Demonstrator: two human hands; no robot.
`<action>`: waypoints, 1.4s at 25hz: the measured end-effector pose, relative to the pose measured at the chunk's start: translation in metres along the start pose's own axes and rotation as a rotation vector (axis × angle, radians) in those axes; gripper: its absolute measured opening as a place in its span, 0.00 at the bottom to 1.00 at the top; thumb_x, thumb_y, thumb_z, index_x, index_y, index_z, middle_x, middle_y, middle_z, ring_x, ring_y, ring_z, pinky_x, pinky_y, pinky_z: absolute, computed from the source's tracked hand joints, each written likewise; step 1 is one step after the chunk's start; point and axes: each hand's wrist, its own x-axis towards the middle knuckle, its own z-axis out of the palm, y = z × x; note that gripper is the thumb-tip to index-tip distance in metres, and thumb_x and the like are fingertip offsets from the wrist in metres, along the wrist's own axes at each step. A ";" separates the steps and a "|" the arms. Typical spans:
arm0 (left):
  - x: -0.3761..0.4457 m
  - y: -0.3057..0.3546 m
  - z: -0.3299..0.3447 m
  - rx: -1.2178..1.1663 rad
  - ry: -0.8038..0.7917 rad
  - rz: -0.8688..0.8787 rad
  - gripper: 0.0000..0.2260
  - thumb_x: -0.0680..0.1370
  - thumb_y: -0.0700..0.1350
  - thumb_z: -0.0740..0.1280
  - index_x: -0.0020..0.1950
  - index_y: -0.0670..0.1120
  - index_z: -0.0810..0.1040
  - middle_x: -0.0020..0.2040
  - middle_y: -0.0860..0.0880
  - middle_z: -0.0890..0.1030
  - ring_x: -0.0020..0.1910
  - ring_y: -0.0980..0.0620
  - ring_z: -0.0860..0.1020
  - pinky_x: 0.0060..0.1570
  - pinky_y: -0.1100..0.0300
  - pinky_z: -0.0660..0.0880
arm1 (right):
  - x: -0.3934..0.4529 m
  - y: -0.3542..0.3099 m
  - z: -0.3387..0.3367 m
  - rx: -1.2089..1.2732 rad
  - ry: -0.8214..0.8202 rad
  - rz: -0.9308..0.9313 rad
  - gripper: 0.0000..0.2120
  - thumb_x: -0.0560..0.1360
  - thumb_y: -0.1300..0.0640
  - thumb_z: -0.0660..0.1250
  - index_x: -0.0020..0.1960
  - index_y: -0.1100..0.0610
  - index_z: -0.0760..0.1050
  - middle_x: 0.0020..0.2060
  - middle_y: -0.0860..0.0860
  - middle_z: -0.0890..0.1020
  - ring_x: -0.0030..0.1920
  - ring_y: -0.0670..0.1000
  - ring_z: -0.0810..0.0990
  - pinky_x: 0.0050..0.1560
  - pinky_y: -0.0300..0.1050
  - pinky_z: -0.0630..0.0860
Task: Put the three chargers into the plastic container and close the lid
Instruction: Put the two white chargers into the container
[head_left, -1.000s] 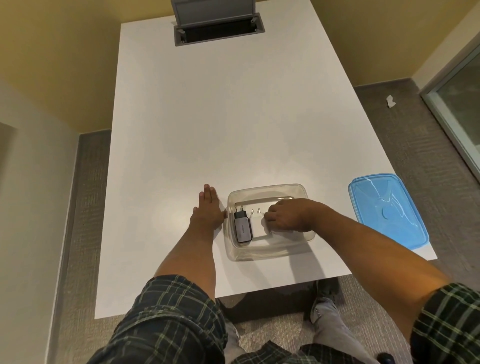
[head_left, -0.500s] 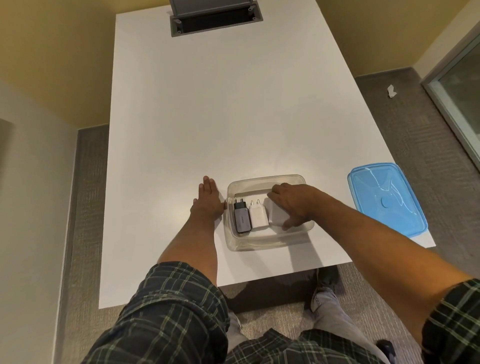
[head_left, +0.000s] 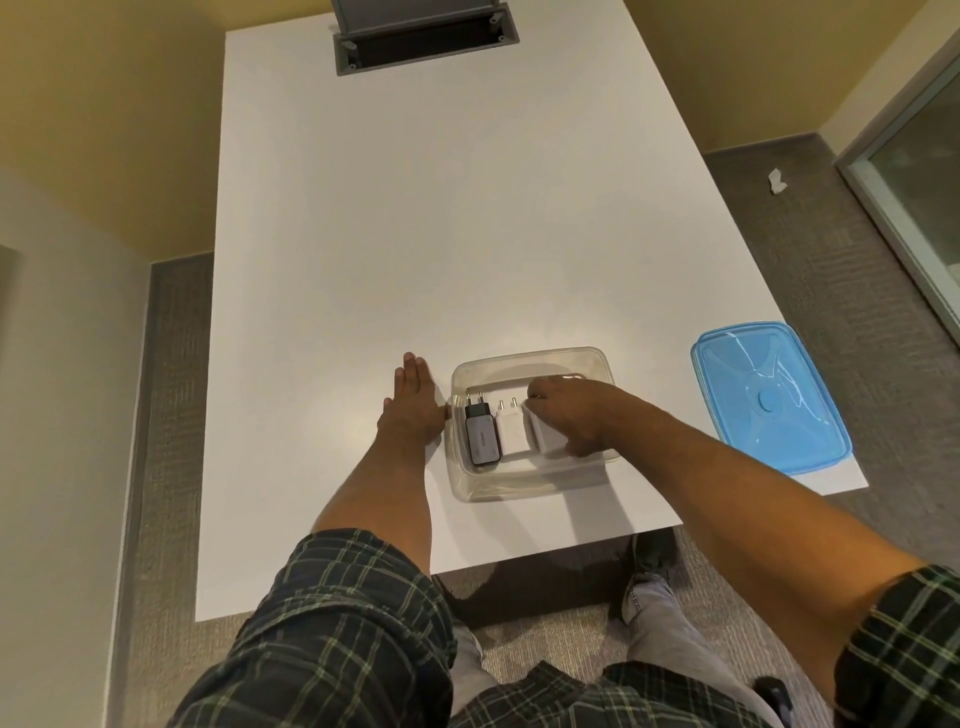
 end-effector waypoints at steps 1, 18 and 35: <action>-0.001 0.000 0.001 0.004 0.007 0.006 0.40 0.83 0.55 0.60 0.82 0.43 0.35 0.82 0.47 0.32 0.82 0.46 0.37 0.78 0.38 0.50 | -0.001 0.000 0.000 0.014 0.015 0.001 0.32 0.69 0.50 0.76 0.69 0.58 0.72 0.66 0.53 0.72 0.62 0.56 0.76 0.57 0.52 0.78; -0.048 0.000 0.029 0.066 0.269 0.061 0.25 0.85 0.48 0.50 0.82 0.43 0.55 0.83 0.46 0.53 0.82 0.43 0.56 0.76 0.45 0.62 | -0.019 -0.011 -0.009 0.125 0.118 0.182 0.31 0.74 0.46 0.72 0.72 0.54 0.69 0.69 0.53 0.71 0.65 0.57 0.75 0.53 0.52 0.78; -0.043 0.164 -0.080 0.244 0.685 0.385 0.09 0.80 0.42 0.58 0.47 0.44 0.77 0.45 0.45 0.80 0.42 0.39 0.78 0.44 0.51 0.72 | -0.120 0.056 0.006 0.492 0.678 0.879 0.11 0.78 0.52 0.67 0.59 0.53 0.79 0.53 0.50 0.82 0.53 0.54 0.82 0.48 0.49 0.78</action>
